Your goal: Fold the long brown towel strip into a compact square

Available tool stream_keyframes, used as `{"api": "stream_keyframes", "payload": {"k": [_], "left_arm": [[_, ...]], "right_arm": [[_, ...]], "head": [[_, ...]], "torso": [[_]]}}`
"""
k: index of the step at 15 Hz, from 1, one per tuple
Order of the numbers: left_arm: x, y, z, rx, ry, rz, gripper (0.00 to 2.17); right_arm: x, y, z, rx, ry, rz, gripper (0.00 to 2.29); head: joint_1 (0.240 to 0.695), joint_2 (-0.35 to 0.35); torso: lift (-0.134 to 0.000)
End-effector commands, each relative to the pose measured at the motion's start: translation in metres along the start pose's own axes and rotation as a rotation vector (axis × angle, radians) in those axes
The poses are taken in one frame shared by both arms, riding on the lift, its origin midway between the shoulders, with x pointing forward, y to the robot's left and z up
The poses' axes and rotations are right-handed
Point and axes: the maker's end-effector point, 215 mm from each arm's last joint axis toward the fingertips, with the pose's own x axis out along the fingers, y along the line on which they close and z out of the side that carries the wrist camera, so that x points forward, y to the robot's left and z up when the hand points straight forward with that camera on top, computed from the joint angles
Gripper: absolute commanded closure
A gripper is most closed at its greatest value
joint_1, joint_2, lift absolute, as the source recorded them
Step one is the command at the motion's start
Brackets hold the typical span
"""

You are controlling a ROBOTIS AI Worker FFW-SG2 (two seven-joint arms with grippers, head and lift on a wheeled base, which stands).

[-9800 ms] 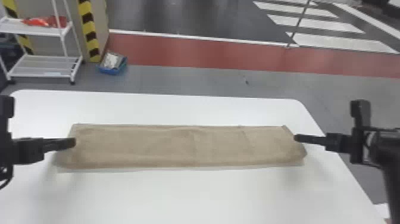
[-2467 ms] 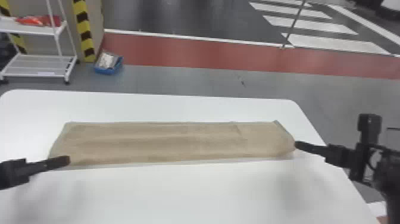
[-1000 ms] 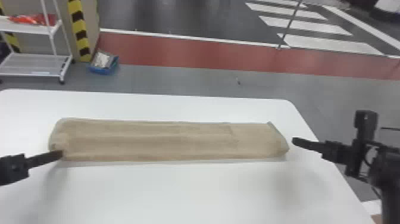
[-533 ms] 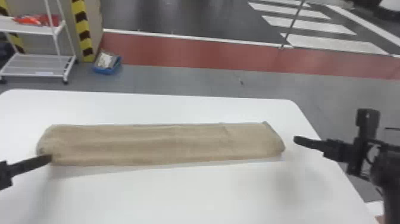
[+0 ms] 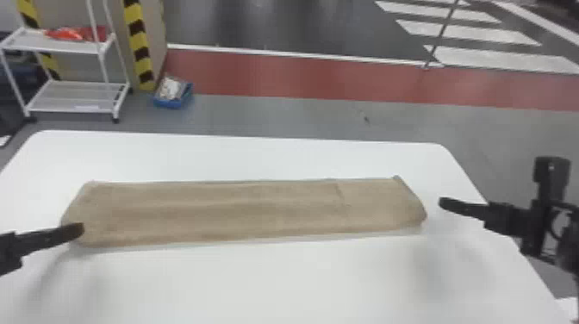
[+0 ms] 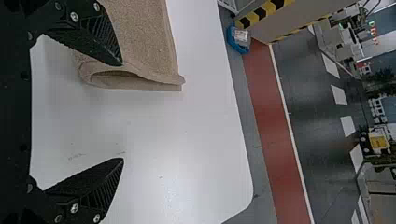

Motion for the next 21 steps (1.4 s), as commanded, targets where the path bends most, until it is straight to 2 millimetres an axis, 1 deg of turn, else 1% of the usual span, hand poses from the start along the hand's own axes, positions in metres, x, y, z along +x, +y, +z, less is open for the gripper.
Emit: {"api": "stream_keyframes", "payload": {"k": [1, 2, 3, 4, 5, 6, 7, 9, 10, 11, 13, 16, 18, 19, 21], "left_arm": [[-0.009, 0.019, 0.009, 0.006, -0.020, 0.042, 0.02], [-0.014, 0.027, 0.015, 0.006, -0.033, 0.057, 0.02], [-0.016, 0.031, 0.020, 0.012, -0.043, 0.064, 0.02], [-0.014, 0.034, 0.026, 0.017, -0.062, 0.069, 0.02], [-0.007, 0.035, 0.036, 0.024, -0.097, 0.060, 0.02], [0.001, 0.032, 0.043, 0.036, -0.124, 0.045, 0.03], [0.012, 0.027, 0.052, 0.047, -0.156, 0.020, 0.05], [0.036, 0.022, 0.052, 0.030, -0.140, -0.005, 0.15], [0.044, 0.018, 0.053, 0.032, -0.135, -0.012, 0.16], [0.052, 0.015, 0.056, 0.054, -0.128, -0.011, 0.23], [0.058, 0.015, 0.060, 0.091, -0.116, 0.011, 0.27], [0.063, 0.028, 0.066, 0.096, -0.103, 0.042, 0.27], [0.065, 0.033, 0.062, 0.096, -0.092, 0.051, 0.27], [0.064, 0.034, 0.063, 0.099, -0.092, 0.055, 0.27], [0.064, 0.037, 0.056, 0.104, -0.068, 0.065, 0.27]], "right_arm": [[-0.005, 0.001, 0.004, 0.002, -0.003, -0.002, 0.18], [-0.007, 0.004, 0.009, -0.004, -0.007, -0.001, 0.18], [-0.009, 0.008, 0.013, -0.013, -0.017, 0.005, 0.18], [-0.009, 0.020, 0.022, -0.025, -0.043, 0.027, 0.18], [-0.009, 0.031, 0.030, -0.038, -0.071, 0.049, 0.18], [-0.005, 0.041, 0.033, -0.054, -0.080, 0.063, 0.18], [-0.001, 0.049, 0.031, -0.064, -0.074, 0.071, 0.18], [0.005, 0.057, 0.026, -0.072, -0.061, 0.081, 0.18], [0.005, 0.057, 0.024, -0.070, -0.057, 0.081, 0.18], [0.004, 0.056, 0.024, -0.067, -0.059, 0.083, 0.18], [0.000, 0.051, 0.028, -0.064, -0.070, 0.082, 0.18], [-0.005, 0.041, 0.029, -0.058, -0.073, 0.073, 0.18], [-0.006, 0.036, 0.032, -0.061, -0.075, 0.068, 0.18], [-0.006, 0.035, 0.033, -0.064, -0.077, 0.068, 0.18], [-0.006, 0.036, 0.034, -0.063, -0.077, 0.069, 0.18]], "head": [[0.695, -0.165], [0.695, -0.151], [0.695, -0.141], [0.695, -0.130], [0.695, -0.122], [0.695, -0.102], [0.695, -0.092], [0.695, -0.080], [0.695, -0.076], [0.695, -0.074], [0.695, -0.079], [0.695, -0.088], [0.695, -0.089], [0.695, -0.089], [0.695, -0.089]], "torso": [[-0.124], [-0.124], [-0.124], [-0.124], [-0.124], [-0.124], [-0.124], [-0.124], [-0.124], [-0.124], [-0.124], [-0.124], [-0.124], [-0.124], [-0.124]]}}
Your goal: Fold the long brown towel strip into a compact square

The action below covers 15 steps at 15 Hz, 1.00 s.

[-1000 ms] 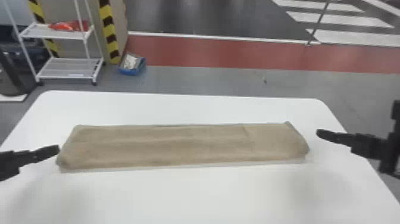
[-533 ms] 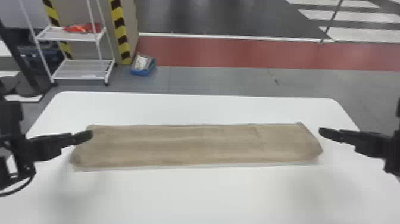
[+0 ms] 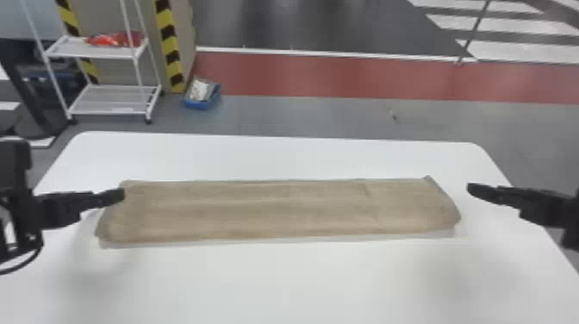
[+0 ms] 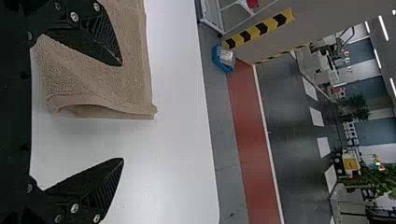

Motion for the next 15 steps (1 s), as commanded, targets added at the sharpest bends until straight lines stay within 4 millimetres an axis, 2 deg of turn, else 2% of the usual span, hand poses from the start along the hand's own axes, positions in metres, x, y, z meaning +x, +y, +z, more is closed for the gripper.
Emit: {"api": "stream_keyframes", "payload": {"k": [1, 8, 11, 15], "left_arm": [[0.000, 0.000, -0.008, 0.000, 0.028, 0.004, 0.27], [-0.001, 0.006, -0.012, 0.036, 0.056, 0.021, 0.27], [-0.001, 0.004, -0.028, 0.023, 0.104, 0.016, 0.28], [0.002, -0.006, -0.038, 0.019, 0.126, -0.003, 0.34]], "right_arm": [[0.001, 0.002, 0.001, -0.003, 0.001, 0.004, 0.18], [0.002, 0.003, -0.001, 0.002, 0.006, 0.006, 0.18], [0.002, 0.004, -0.001, 0.004, 0.006, 0.006, 0.18], [0.000, 0.005, -0.002, 0.025, -0.002, 0.022, 0.18]], "head": [[0.695, -0.089], [0.695, -0.080], [0.695, -0.081], [0.695, -0.091]], "torso": [[-0.124], [-0.124], [-0.124], [-0.124]]}}
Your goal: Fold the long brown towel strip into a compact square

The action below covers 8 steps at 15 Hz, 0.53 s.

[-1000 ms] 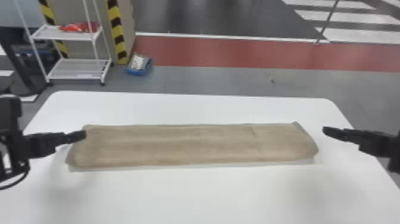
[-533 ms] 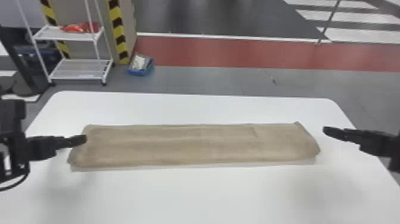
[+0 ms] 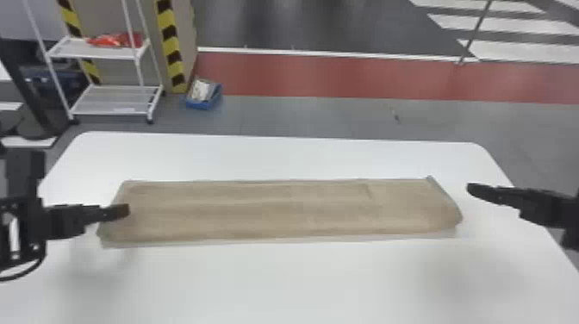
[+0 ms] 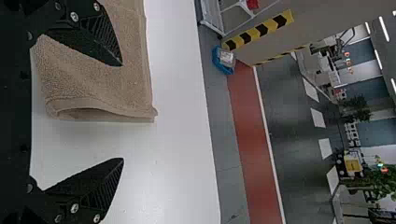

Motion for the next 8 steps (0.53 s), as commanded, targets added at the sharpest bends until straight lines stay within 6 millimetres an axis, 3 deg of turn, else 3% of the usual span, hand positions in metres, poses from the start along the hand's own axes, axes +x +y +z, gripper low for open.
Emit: {"api": "stream_keyframes", "payload": {"k": [1, 2, 4, 6, 8], "left_arm": [[0.002, -0.004, -0.004, -0.002, 0.008, -0.008, 0.34], [0.003, -0.006, -0.007, 0.000, 0.018, -0.010, 0.47], [0.003, -0.009, -0.015, -0.009, 0.043, -0.022, 0.52], [0.002, -0.012, -0.015, -0.019, 0.044, -0.032, 0.86], [-0.002, -0.018, -0.014, -0.032, 0.043, -0.048, 1.07]], "right_arm": [[-0.001, 0.001, -0.003, 0.018, 0.000, 0.009, 0.18], [-0.002, 0.001, -0.005, 0.020, 0.004, 0.009, 0.18], [-0.005, -0.001, -0.006, 0.027, 0.005, 0.007, 0.18], [-0.006, 0.002, -0.005, 0.028, 0.007, 0.009, 0.18], [-0.006, 0.013, 0.000, 0.029, -0.002, 0.023, 0.18]], "head": [[0.695, -0.093], [0.695, -0.095], [0.695, -0.100], [0.695, -0.105], [0.695, -0.109]], "torso": [[-0.124], [-0.124], [-0.124], [-0.124], [-0.124]]}}
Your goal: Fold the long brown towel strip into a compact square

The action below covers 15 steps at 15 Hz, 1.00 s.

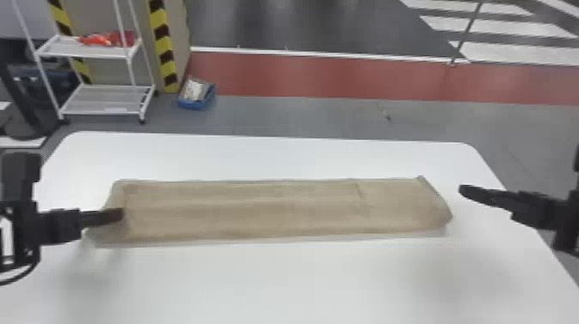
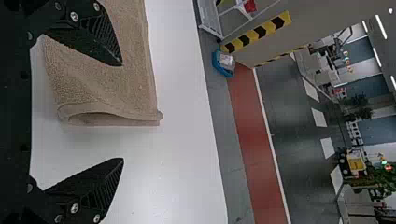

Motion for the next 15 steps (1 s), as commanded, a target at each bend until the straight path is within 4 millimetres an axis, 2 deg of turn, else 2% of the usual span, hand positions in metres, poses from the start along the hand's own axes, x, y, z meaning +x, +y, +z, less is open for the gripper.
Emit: {"api": "stream_keyframes", "payload": {"k": [1, 5, 6, 8, 9, 10, 11, 12, 13, 15], "left_arm": [[-0.005, -0.009, 0.001, -0.015, -0.002, -0.025, 1.07], [-0.017, -0.028, 0.013, -0.027, -0.028, -0.073, 1.10], [-0.021, -0.031, 0.012, -0.042, -0.025, -0.083, 1.20], [-0.028, -0.046, 0.019, -0.029, -0.037, -0.101, 1.20], [-0.029, -0.054, 0.015, -0.031, -0.022, -0.111, 1.20], [-0.032, -0.063, 0.022, -0.017, -0.035, -0.124, 1.20], [-0.034, -0.069, 0.023, -0.012, -0.032, -0.130, 1.20], [-0.034, -0.077, 0.027, -0.013, -0.042, -0.141, 1.20], [-0.035, -0.084, 0.033, -0.006, -0.053, -0.146, 1.20], [-0.038, -0.100, 0.041, 0.012, -0.055, -0.147, 1.20]], "right_arm": [[0.002, 0.017, 0.005, -0.004, -0.008, 0.022, 0.18], [0.018, 0.061, 0.006, -0.018, -0.007, 0.084, 0.18], [0.024, 0.074, 0.005, -0.021, -0.007, 0.100, 0.18], [0.039, 0.105, 0.007, -0.048, -0.021, 0.142, 0.18], [0.051, 0.125, 0.010, -0.093, -0.034, 0.159, 0.18], [0.065, 0.147, 0.003, -0.125, -0.026, 0.185, 0.29], [0.077, 0.167, -0.003, -0.148, -0.028, 0.218, 0.57], [0.088, 0.185, -0.013, -0.154, -0.019, 0.243, 0.99], [0.097, 0.204, -0.025, -0.160, 0.005, 0.270, 1.55], [0.108, 0.224, -0.050, -0.159, 0.060, 0.300, 1.94]], "head": [[0.695, -0.108], [0.695, -0.090], [0.695, -0.083], [0.695, -0.064], [0.695, -0.057], [0.695, -0.039], [0.695, -0.027], [0.695, -0.015], [0.695, 0.001], [0.695, 0.031]], "torso": [[-0.124], [-0.124], [-0.124], [-0.124], [-0.124], [-0.124], [-0.124], [-0.124], [-0.124], [-0.124]]}}
